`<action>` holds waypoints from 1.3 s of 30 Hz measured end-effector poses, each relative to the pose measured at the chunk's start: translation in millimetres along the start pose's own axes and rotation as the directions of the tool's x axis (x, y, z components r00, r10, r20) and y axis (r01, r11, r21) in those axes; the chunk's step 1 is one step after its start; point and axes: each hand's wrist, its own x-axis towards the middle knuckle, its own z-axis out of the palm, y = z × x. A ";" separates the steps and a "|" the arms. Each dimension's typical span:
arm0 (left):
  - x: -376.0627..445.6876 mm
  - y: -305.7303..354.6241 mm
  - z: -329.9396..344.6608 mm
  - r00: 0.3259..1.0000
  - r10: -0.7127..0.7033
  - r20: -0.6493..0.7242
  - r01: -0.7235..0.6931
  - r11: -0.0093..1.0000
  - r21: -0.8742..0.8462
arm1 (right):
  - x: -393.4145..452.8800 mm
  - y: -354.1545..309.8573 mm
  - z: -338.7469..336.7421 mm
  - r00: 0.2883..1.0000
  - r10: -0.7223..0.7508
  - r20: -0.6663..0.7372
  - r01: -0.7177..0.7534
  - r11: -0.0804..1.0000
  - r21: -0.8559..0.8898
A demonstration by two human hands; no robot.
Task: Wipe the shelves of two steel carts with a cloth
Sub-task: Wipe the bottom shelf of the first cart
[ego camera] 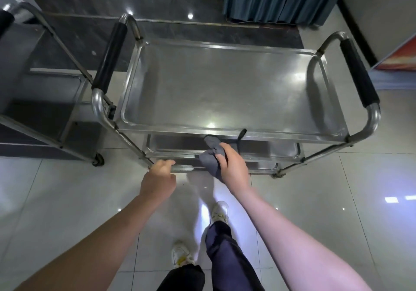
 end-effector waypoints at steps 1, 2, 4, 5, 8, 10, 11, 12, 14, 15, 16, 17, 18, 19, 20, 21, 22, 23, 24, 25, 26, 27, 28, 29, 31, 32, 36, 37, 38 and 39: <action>-3.4 -3.1 2.7 1.000 -0.012 0.022 0.012 1.000 -0.003 | -10.9 -1.0 2.4 0.997 0.076 -0.009 -0.075 0.991 0.110; -6.1 -6.9 6.0 0.999 -0.022 0.041 0.022 1.000 -0.005 | -21.1 0.0 6.9 0.991 0.129 -0.022 -0.122 0.971 0.207; -9.6 -13.7 12.7 0.998 -0.036 0.057 0.037 0.999 -0.009 | -35.7 4.1 16.8 0.977 0.209 -0.047 -0.182 0.925 0.334; -10.0 -16.4 16.3 0.998 -0.044 0.055 0.044 0.999 -0.011 | -39.7 7.5 22.4 0.969 0.244 -0.050 -0.207 0.902 0.379; -5.7 -22.3 31.7 0.998 -0.051 0.025 0.052 0.998 -0.020 | -46.8 19.7 38.6 0.951 0.307 -0.024 -0.263 0.852 0.453; -0.6 -22.8 40.9 0.999 -0.041 0.003 0.041 0.999 -0.017 | -47.4 29.9 45.1 0.943 0.333 -0.006 -0.291 0.832 0.473; 2.4 -22.9 48.4 0.999 -0.031 -0.009 0.031 0.999 -0.011 | -47.3 36.9 48.5 0.940 0.342 0.004 -0.300 0.819 0.489; 6.2 -22.2 56.4 1.000 -0.019 -0.019 0.019 1.000 0.001 | -46.2 44.7 52.5 0.936 0.351 0.015 -0.310 0.805 0.506; 15.9 -19.9 72.6 0.999 -0.007 -0.033 0.007 1.000 0.020 | -39.8 61.1 61.4 0.932 0.362 0.024 -0.318 0.782 0.536; 21.4 -18.4 81.2 0.999 0.006 -0.044 -0.005 1.000 0.019 | -36.4 69.0 65.9 0.931 0.363 0.024 -0.317 0.778 0.542; 27.3 -17.1 90.7 0.998 0.027 -0.060 -0.026 1.000 0.015 | -32.1 75.7 70.1 0.931 0.363 0.021 -0.315 0.776 0.547; 34.2 -16.4 100.5 0.996 0.042 -0.078 -0.042 0.999 0.005 | -26.4 82.7 75.5 0.930 0.367 0.017 -0.316 0.775 0.547; 42.2 -16.1 110.4 0.995 0.044 -0.091 -0.045 0.999 -0.010 | -19.7 90.5 82.0 0.928 0.372 0.004 -0.314 0.778 0.544; 50.0 -16.6 120.6 0.995 0.039 -0.094 -0.042 0.999 -0.022 | -14.2 98.5 88.0 0.929 0.370 -0.018 -0.303 0.786 0.539; 58.4 -17.7 130.9 0.995 0.035 -0.092 -0.038 0.999 -0.025 | -9.0 107.3 93.9 0.932 0.361 -0.039 -0.286 0.795 0.535; 66.7 -20.1 142.1 0.996 0.036 -0.079 -0.038 0.999 -0.020 | -4.3 115.9 99.3 0.935 0.350 -0.057 -0.267 0.800 0.537; 75.1 -22.4 152.2 0.997 0.044 -0.062 -0.044 0.999 -0.010 | 0.8 125.1 105.3 0.939 0.335 -0.075 -0.244 0.805 0.541; 84.4 -24.9 162.0 0.997 0.060 -0.051 -0.060 0.998 -0.002 | 5.9 134.3 111.5 0.944 0.315 -0.101 -0.214 0.814 0.540; 93.6 -27.5 172.4 0.995 0.083 -0.049 -0.083 0.997 0.006 | 10.4 143.3 117.4 0.947 0.292 -0.134 -0.179 0.826 0.534; 102.3 -29.0 182.3 0.993 0.106 -0.060 -0.105 0.994 0.015 | 14.6 152.3 123.2 0.946 0.279 -0.163 -0.155 0.835 0.527; 110.0 -30.6 192.7 0.989 0.124 -0.082 -0.122 0.992 0.024 | 18.6 160.5 128.6 0.943 0.276 -0.183 -0.142 0.837 0.528; 118.3 -32.1 202.1 0.984 0.142 -0.108 -0.138 0.990 0.036 | 22.9 167.9 133.6 0.940 0.276 -0.202 -0.132 0.837 0.531; 127.2 -34.1 212.0 0.978 0.160 -0.130 -0.155 0.987 0.052 | 26.6 174.6 138.0 0.935 0.272 -0.228 -0.113 0.837 0.535; 135.5 -36.9 221.8 0.973 0.176 -0.149 -0.168 0.984 0.067 | 29.8 180.9 141.6 0.928 0.267 -0.261 -0.091 0.839 0.537; 154.4 -44.7 237.6 0.958 0.199 -0.208 -0.187 0.979 0.076 | 37.9 191.1 146.5 0.905 0.260 -0.337 -0.033 0.833 0.553; 164.1 -49.2 243.7 0.949 0.207 -0.239 -0.194 0.978 0.078 | 42.8 196.1 148.3 0.893 0.256 -0.371 -0.004 0.828 0.561; 197.3 -66.7 260.6 0.883 0.280 -0.377 -0.243 0.960 0.143 | 73.9 206.2 152.4 0.847 0.215 -0.487 0.094 0.839 0.535; 205.7 -70.2 263.2 0.864 0.289 -0.413 -0.247 0.957 0.153 | 83.6 208.4 155.7 0.843 0.199 -0.499 0.108 0.848 0.519; 213.5 -73.5 266.0 0.844 0.294 -0.449 -0.248 0.955 0.159 | 93.0 209.9 159.5 0.840 0.183 -0.510 0.114 0.860 0.497; 219.7 -76.7 268.3 0.825 0.295 -0.482 -0.247 0.955 0.162 | 103.1 211.7 164.5 0.839 0.174 -0.515 0.113 0.871 0.478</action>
